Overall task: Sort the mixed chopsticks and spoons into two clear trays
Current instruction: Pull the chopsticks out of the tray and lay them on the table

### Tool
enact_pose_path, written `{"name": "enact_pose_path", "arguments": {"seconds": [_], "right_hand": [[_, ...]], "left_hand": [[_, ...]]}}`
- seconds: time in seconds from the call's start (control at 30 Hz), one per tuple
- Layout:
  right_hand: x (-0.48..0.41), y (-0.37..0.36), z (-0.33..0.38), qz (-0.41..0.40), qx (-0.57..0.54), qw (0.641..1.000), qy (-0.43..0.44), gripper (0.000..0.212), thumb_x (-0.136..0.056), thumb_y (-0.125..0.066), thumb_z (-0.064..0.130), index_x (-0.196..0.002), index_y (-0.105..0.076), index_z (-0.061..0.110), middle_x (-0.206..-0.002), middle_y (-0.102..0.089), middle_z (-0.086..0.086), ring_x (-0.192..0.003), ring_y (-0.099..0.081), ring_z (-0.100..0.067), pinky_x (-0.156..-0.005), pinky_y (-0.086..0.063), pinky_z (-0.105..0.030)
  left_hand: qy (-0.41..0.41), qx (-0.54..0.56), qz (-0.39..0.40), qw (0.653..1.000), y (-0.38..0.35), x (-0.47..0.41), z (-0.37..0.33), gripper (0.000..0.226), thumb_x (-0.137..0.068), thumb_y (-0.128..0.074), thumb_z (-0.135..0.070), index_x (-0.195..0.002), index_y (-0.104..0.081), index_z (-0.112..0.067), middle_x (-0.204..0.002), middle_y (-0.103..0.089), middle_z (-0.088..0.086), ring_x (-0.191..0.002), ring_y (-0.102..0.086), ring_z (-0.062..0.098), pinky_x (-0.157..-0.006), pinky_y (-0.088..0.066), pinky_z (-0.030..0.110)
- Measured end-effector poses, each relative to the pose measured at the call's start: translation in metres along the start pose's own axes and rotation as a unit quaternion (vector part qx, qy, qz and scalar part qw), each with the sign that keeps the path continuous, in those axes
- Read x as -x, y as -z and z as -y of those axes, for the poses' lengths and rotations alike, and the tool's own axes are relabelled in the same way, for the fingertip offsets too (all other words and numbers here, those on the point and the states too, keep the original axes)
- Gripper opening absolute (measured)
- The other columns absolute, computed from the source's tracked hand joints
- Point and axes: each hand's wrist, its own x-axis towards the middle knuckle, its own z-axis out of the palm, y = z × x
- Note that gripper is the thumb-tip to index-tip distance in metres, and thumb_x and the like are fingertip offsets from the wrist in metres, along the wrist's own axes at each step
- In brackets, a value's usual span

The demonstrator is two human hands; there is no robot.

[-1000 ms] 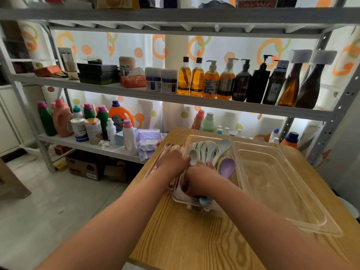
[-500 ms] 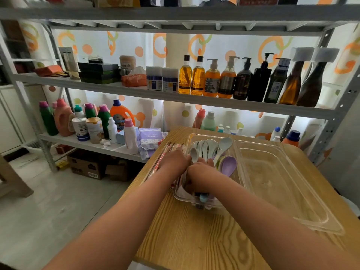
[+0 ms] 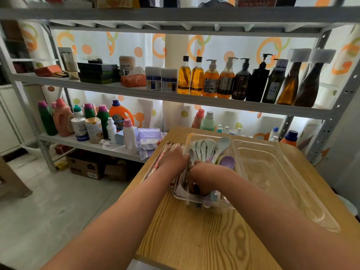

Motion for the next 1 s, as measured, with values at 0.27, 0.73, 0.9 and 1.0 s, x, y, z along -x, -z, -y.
{"name": "enact_pose_path", "arguments": {"seconds": [0.27, 0.73, 0.9, 1.0], "right_hand": [[0.003, -0.001, 0.005, -0.028, 0.108, 0.992, 0.056, 0.037, -0.083, -0.062, 0.014, -0.119, -0.061, 0.020, -0.133, -0.050, -0.004, -0.126, -0.038, -0.027, -0.100, -0.033, -0.042], [0.006, -0.005, -0.002, -0.090, 0.192, 0.970, 0.121, 0.030, -0.082, -0.065, 0.023, -0.110, -0.065, 0.029, -0.131, -0.050, 0.002, -0.126, -0.031, -0.024, -0.093, -0.030, -0.037], [0.014, -0.003, -0.008, -0.121, 0.145, 0.975, 0.115, 0.028, -0.080, -0.068, 0.026, -0.107, -0.066, 0.031, -0.129, -0.047, 0.004, -0.126, -0.024, -0.021, -0.098, -0.026, -0.038], [0.019, 0.002, -0.011, -0.134, 0.078, 0.982, 0.105, 0.025, -0.078, -0.069, 0.028, -0.103, -0.066, 0.031, -0.127, -0.049, 0.008, -0.118, -0.029, -0.017, -0.095, -0.026, -0.035]], "left_hand": [[-0.005, 0.011, 0.005, 1.000, 0.001, 0.001, -0.001, 0.046, -0.095, -0.041, -0.040, -0.131, -0.045, -0.011, -0.126, -0.057, 0.014, -0.113, -0.054, 0.033, -0.090, -0.043, 0.040], [0.010, 0.011, 0.007, 1.000, 0.001, 0.001, -0.002, 0.045, -0.096, -0.041, -0.039, -0.132, -0.043, -0.012, -0.124, -0.058, 0.014, -0.112, -0.055, 0.032, -0.092, -0.045, 0.040], [0.011, 0.030, 0.018, 0.999, 0.001, 0.002, -0.002, 0.049, -0.096, -0.041, -0.040, -0.137, -0.039, -0.013, -0.128, -0.056, 0.014, -0.114, -0.054, 0.032, -0.096, -0.044, 0.041], [0.017, 0.041, 0.024, 0.999, 0.003, 0.004, -0.003, 0.050, -0.096, -0.043, -0.042, -0.137, -0.039, -0.013, -0.131, -0.055, 0.014, -0.117, -0.054, 0.032, -0.098, -0.044, 0.043]]}}
